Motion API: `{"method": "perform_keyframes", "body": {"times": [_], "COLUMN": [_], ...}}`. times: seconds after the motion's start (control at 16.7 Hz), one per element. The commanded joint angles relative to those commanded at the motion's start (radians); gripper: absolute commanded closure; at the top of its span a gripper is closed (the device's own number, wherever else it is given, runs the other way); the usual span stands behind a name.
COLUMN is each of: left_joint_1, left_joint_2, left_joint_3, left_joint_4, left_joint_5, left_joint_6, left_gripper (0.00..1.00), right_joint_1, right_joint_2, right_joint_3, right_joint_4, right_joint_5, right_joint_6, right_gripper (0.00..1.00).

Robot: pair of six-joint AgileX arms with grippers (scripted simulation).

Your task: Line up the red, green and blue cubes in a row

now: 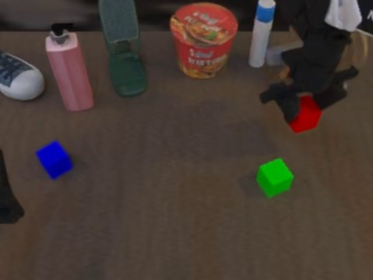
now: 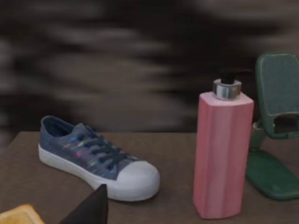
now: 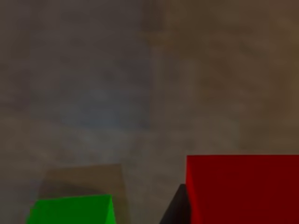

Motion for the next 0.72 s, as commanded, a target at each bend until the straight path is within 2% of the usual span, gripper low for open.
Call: {"method": "perform_keyframes", "body": {"times": [0.18,0.54,0.72], "left_joint_1": [0.0,0.0,0.0], "left_joint_2": [0.0,0.0,0.0], "left_joint_3": [0.0,0.0,0.0], "left_joint_4": [0.0,0.0,0.0], "left_joint_5": [0.0,0.0,0.0], "left_joint_6": [0.0,0.0,0.0], "left_gripper": [0.0,0.0,0.0], "right_joint_1": [0.139,0.463,0.59], "right_joint_2": [0.026,0.067,0.067], "right_joint_3": [0.051,0.145,0.177], "right_joint_4": [-0.034,-0.106,-0.124], "right_joint_5": [0.005,0.014,0.019], "right_joint_6": [0.211,0.736,0.912], "right_gripper": [1.0,1.0,1.0]}}
